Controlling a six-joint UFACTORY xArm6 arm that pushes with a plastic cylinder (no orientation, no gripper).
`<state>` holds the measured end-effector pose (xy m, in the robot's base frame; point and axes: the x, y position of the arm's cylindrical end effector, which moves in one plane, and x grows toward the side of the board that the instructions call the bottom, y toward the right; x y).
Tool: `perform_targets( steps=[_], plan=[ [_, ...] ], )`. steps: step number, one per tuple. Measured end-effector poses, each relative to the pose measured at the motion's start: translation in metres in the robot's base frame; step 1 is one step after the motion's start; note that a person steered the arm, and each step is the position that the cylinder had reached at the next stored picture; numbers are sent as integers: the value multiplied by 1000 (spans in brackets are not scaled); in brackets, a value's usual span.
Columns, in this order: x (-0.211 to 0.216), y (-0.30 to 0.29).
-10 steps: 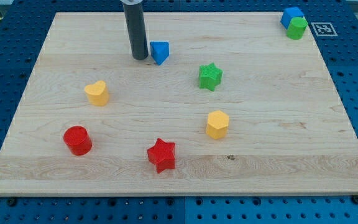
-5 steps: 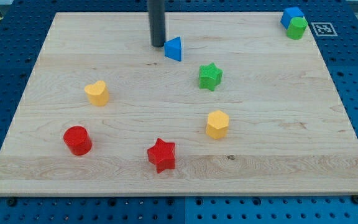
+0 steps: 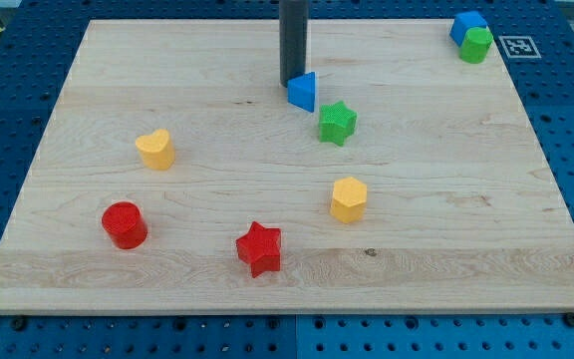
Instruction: Push triangle diagonal to green circle
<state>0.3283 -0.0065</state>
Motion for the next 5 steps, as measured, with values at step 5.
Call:
perform_targets(
  steps=[5],
  plan=[
    [36, 133]
  ],
)
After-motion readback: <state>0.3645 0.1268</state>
